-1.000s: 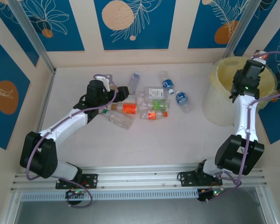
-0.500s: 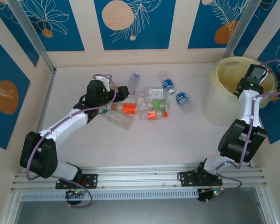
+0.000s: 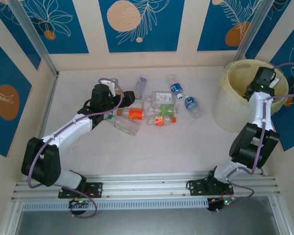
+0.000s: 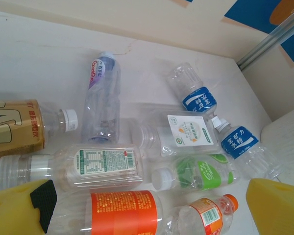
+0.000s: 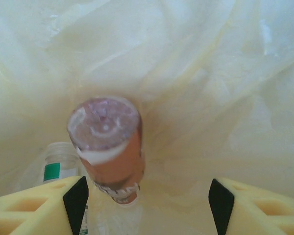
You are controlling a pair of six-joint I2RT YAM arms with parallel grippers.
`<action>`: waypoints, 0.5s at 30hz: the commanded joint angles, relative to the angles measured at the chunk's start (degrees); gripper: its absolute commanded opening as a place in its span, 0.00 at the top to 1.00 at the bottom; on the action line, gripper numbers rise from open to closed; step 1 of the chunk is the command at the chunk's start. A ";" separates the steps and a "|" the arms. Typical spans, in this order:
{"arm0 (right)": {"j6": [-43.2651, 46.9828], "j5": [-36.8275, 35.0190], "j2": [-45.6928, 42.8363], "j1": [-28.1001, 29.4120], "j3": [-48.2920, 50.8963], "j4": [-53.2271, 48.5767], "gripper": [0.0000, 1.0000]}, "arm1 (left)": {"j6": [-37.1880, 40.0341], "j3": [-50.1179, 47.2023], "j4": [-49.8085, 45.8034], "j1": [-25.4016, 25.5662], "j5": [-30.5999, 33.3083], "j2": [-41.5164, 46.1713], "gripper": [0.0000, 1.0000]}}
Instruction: Put the plastic bottles in the bin
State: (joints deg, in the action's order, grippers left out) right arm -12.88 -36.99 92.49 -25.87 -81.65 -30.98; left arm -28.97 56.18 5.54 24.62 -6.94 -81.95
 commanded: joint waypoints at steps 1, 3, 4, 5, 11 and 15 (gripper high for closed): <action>-1.53 -1.77 -0.49 0.45 -2.11 -0.68 0.31 | 0.28 0.68 -0.36 -0.10 0.92 -0.24 0.00; -1.73 -1.36 -1.11 0.62 -1.95 -0.67 0.31 | 0.32 0.59 -0.44 -0.12 1.05 -0.14 0.00; -1.87 -0.96 -1.44 0.65 -1.94 -0.68 0.31 | 0.32 0.52 -0.44 -0.10 1.13 -0.14 0.00; -2.01 -0.48 -1.95 0.86 -1.78 -0.70 0.31 | 0.32 0.50 -0.44 -0.15 1.20 -0.06 0.00; -3.03 4.72 -6.95 2.94 -0.33 1.05 0.27 | 0.32 0.16 -0.53 -0.19 1.86 -0.05 0.00; -3.18 5.35 -11.03 5.73 1.21 4.49 0.25 | 0.05 0.06 -0.19 -0.19 2.28 -0.23 0.00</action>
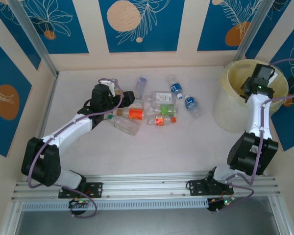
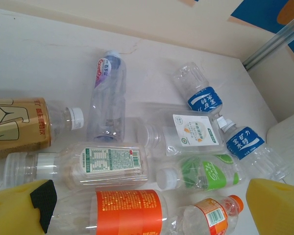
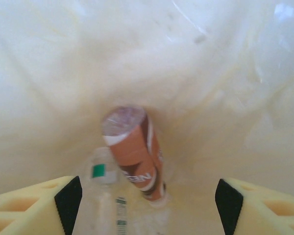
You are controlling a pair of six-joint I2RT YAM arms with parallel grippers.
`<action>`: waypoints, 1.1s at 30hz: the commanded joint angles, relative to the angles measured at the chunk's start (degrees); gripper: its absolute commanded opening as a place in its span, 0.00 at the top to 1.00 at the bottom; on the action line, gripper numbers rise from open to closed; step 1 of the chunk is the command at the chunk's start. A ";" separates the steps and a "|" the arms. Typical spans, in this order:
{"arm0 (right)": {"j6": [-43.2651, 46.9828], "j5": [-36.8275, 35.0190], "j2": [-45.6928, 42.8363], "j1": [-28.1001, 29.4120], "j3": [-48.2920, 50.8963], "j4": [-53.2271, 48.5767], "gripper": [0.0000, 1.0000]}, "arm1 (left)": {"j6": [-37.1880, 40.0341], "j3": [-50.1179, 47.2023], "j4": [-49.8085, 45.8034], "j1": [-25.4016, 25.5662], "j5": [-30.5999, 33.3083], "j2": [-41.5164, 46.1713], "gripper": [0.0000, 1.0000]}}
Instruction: Put the plastic bottles in the bin
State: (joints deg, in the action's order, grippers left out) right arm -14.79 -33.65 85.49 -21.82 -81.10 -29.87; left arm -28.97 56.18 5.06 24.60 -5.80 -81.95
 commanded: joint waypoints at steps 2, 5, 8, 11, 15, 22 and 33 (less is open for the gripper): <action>-1.19 2.41 -6.02 3.13 1.39 5.32 0.24 | -0.14 -0.02 0.39 -0.17 1.14 -0.31 0.00; -0.91 4.29 -9.67 4.68 2.80 9.32 0.24 | -0.30 -0.28 0.52 -0.25 1.29 -0.25 0.00; -1.39 8.73 -13.18 5.39 3.63 12.24 0.25 | -0.53 -0.63 0.46 -0.33 1.66 -0.07 0.00; -0.37 23.75 -16.99 5.63 4.88 14.90 0.25 | -0.83 -1.03 0.67 -0.43 2.20 0.21 0.00; 0.70 41.60 -20.52 8.56 6.42 17.19 0.25 | -2.31 -1.67 1.59 -0.61 3.37 0.21 0.00; 12.64 42.96 -16.93 23.42 9.03 10.68 0.25 | -4.33 -2.56 2.22 -1.39 4.83 0.41 0.00; 15.30 20.63 5.96 31.23 4.57 2.11 0.15 | -6.96 -4.19 2.50 -3.18 4.50 1.09 0.00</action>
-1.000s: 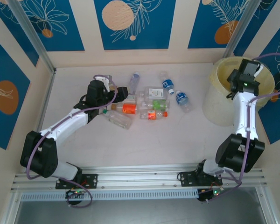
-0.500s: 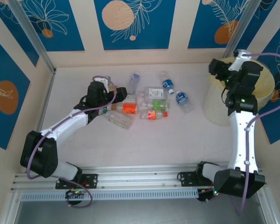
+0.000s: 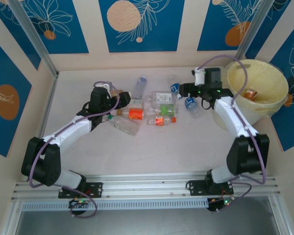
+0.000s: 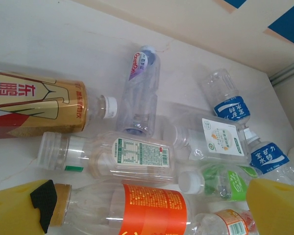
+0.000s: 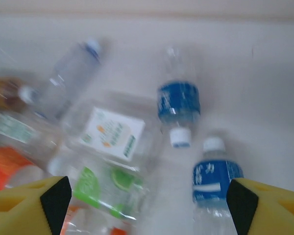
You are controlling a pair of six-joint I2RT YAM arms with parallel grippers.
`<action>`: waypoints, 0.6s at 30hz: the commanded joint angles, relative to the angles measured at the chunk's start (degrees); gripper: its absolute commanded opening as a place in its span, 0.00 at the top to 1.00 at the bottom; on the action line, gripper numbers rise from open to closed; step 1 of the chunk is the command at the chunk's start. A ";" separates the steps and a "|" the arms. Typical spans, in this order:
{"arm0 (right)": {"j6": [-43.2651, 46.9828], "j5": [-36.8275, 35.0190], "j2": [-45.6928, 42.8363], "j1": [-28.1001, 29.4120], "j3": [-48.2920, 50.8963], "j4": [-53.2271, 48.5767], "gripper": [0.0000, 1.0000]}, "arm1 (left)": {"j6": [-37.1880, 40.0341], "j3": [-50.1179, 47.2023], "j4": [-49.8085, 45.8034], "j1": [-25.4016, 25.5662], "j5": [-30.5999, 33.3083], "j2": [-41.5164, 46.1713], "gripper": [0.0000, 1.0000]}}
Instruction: Put the plastic bottles in the bin
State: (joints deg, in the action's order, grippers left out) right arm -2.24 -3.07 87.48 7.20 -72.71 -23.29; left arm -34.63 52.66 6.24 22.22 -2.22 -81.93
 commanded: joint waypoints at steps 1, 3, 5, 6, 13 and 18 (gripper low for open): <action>3.23 -13.95 7.08 3.05 -5.84 -6.10 0.14 | -1.48 -0.81 1.45 -0.94 0.88 1.17 0.00; 5.06 -20.21 12.51 4.13 -9.17 -9.07 0.14 | -1.75 -0.90 1.34 -1.14 0.50 1.16 0.00; 5.94 -25.47 17.21 4.34 -11.86 -11.45 0.14 | -1.75 -0.90 1.02 -1.41 -0.14 1.31 0.00; 6.30 -27.04 19.15 4.13 -12.91 -12.75 0.14 | -1.69 -0.90 0.73 -1.60 -0.23 1.48 0.00; 6.55 -26.51 25.80 2.02 -16.61 -17.26 0.13 | -1.89 -2.22 0.53 -2.42 0.72 2.93 0.00; 5.31 -21.08 29.15 -0.45 -18.38 -19.62 0.13 | -2.50 -2.74 0.53 -2.85 0.72 3.35 0.00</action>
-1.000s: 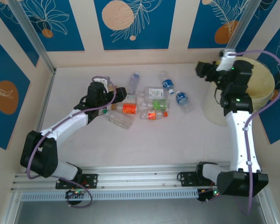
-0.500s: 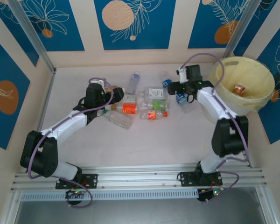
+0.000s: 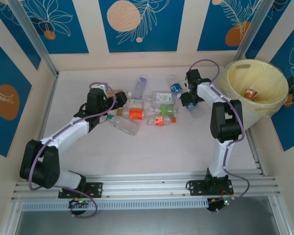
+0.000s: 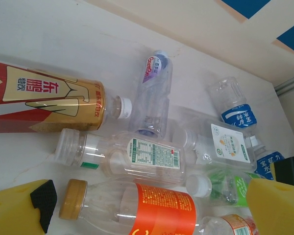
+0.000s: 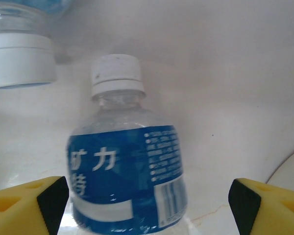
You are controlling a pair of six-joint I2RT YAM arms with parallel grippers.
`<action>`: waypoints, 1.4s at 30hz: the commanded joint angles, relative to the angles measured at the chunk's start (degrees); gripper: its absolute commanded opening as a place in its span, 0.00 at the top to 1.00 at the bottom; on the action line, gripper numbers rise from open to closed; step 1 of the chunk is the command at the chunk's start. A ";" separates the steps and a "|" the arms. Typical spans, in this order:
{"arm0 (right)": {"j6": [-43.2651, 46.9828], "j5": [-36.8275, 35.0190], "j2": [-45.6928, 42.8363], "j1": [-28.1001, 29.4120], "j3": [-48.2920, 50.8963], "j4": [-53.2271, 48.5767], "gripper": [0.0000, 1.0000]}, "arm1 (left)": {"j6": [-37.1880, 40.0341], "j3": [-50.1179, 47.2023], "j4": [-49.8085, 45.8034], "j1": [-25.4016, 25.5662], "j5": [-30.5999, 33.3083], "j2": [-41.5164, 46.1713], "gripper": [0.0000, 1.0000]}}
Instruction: Put the plastic bottles in the bin
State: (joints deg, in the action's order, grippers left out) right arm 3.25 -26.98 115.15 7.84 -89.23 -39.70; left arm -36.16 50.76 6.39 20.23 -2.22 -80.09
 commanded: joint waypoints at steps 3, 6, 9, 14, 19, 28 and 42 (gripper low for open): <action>0.03 5.31 2.97 -1.56 -2.37 -3.58 0.14 | -1.25 -0.97 0.37 -1.07 0.74 1.56 0.00; 0.02 5.93 4.86 -1.62 -3.27 -4.24 0.15 | -1.62 -0.93 0.37 -1.24 0.43 1.33 0.00; -0.21 5.98 5.84 -1.73 -3.42 -3.69 0.15 | -1.14 -0.42 0.57 -1.49 -2.16 0.55 0.00; -1.18 4.89 6.40 -1.60 -3.01 -1.95 0.15 | -0.22 2.20 -0.85 -1.49 -6.72 -1.58 0.00; -2.15 4.35 6.22 -1.73 -2.62 -0.49 0.16 | -0.66 2.59 -0.94 -1.46 -7.27 -2.43 0.00; -2.58 5.60 4.45 -1.73 -0.67 2.08 0.26 | -0.74 2.76 -1.29 -1.46 -6.64 -2.35 0.00; -0.65 7.13 -8.42 -0.83 10.58 14.01 0.48 | -1.80 2.80 -1.12 -1.51 -6.74 -3.49 0.00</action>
State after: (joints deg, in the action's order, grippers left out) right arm 1.61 -21.45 112.03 6.42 -80.71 -30.61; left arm -37.21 51.53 5.23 19.35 -8.10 -83.11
